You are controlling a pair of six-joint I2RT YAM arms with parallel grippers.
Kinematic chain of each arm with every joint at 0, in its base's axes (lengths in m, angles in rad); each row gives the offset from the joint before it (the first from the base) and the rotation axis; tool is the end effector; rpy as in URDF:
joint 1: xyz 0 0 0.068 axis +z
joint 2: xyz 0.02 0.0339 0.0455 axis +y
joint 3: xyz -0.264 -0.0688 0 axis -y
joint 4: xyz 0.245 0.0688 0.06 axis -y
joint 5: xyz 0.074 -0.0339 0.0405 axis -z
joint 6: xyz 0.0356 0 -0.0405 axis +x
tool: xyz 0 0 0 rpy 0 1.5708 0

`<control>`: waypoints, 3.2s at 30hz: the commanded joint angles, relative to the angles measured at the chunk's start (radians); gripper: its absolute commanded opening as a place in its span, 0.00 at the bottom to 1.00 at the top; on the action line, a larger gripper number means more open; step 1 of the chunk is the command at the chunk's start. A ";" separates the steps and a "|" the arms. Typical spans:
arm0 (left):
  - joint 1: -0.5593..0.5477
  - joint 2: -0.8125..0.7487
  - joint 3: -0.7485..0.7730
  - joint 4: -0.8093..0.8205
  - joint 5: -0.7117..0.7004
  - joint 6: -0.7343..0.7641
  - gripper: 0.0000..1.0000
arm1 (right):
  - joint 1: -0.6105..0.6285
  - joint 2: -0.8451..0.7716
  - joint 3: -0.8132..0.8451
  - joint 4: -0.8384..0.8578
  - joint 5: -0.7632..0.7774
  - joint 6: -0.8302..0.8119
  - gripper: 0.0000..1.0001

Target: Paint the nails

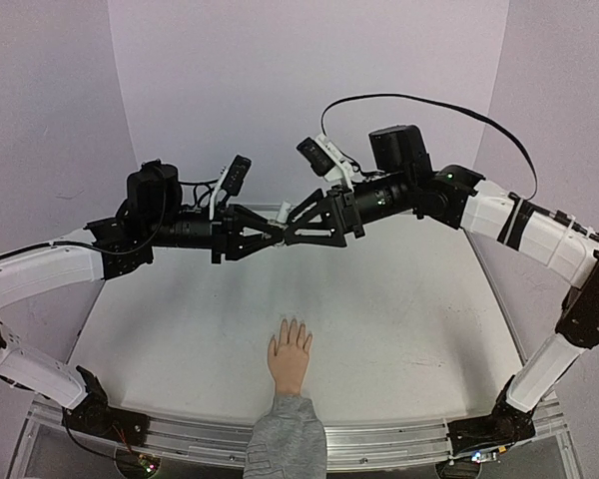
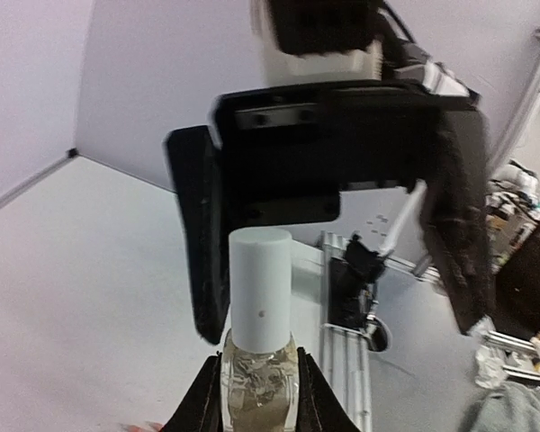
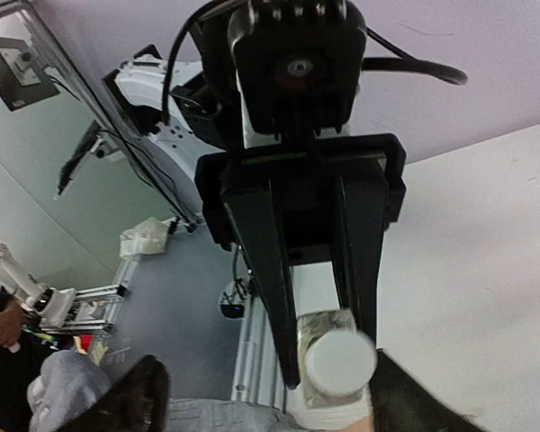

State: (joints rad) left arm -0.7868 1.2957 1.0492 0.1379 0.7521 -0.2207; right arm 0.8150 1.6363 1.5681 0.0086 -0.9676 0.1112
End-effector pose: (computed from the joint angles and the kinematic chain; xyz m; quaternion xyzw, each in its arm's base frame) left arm 0.1946 -0.2296 0.3551 0.4288 0.5964 -0.5392 0.4119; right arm 0.2392 0.2965 0.4145 -0.5215 0.4949 0.5741 0.3918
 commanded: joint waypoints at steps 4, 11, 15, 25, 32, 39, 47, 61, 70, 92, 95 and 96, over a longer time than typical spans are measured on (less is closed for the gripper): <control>-0.059 -0.038 -0.032 0.065 -0.636 0.200 0.00 | -0.003 -0.118 -0.067 -0.043 0.458 0.145 0.98; -0.213 0.080 0.052 0.069 -1.068 0.382 0.00 | 0.007 -0.055 -0.030 -0.029 0.666 0.383 0.95; -0.243 0.156 0.101 0.072 -1.157 0.405 0.00 | 0.018 -0.027 -0.011 -0.018 0.719 0.428 0.87; -0.288 0.234 0.152 0.074 -1.194 0.402 0.00 | 0.033 0.038 0.025 0.009 0.835 0.478 0.63; -0.301 0.237 0.156 0.072 -1.202 0.406 0.00 | 0.034 0.082 0.064 0.010 0.816 0.481 0.34; -0.296 0.188 0.129 0.072 -1.082 0.368 0.00 | 0.031 0.050 0.022 0.026 0.742 0.408 0.03; -0.029 0.051 0.086 0.071 -0.014 0.045 0.00 | 0.009 0.035 0.055 0.030 -0.151 0.010 0.01; 0.022 0.013 0.024 0.069 -0.299 0.104 0.00 | -0.005 -0.076 -0.049 -0.009 0.469 0.014 0.98; -0.139 0.091 0.068 0.052 -0.943 0.309 0.00 | -0.004 -0.043 -0.037 -0.027 0.755 0.281 0.98; -0.236 0.198 0.155 0.036 -1.068 0.297 0.00 | 0.024 0.100 0.109 0.014 0.778 0.386 0.53; -0.238 0.194 0.151 0.033 -1.054 0.299 0.00 | 0.023 0.108 0.116 0.014 0.791 0.383 0.43; -0.238 0.193 0.149 0.032 -1.053 0.299 0.00 | 0.024 0.109 0.117 0.016 0.793 0.381 0.39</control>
State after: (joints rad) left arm -1.0168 1.5013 1.1446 0.1257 -0.3176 0.0639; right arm 0.8322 1.7340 1.6375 -0.0078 -0.1925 0.4938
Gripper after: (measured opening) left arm 0.218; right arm 0.446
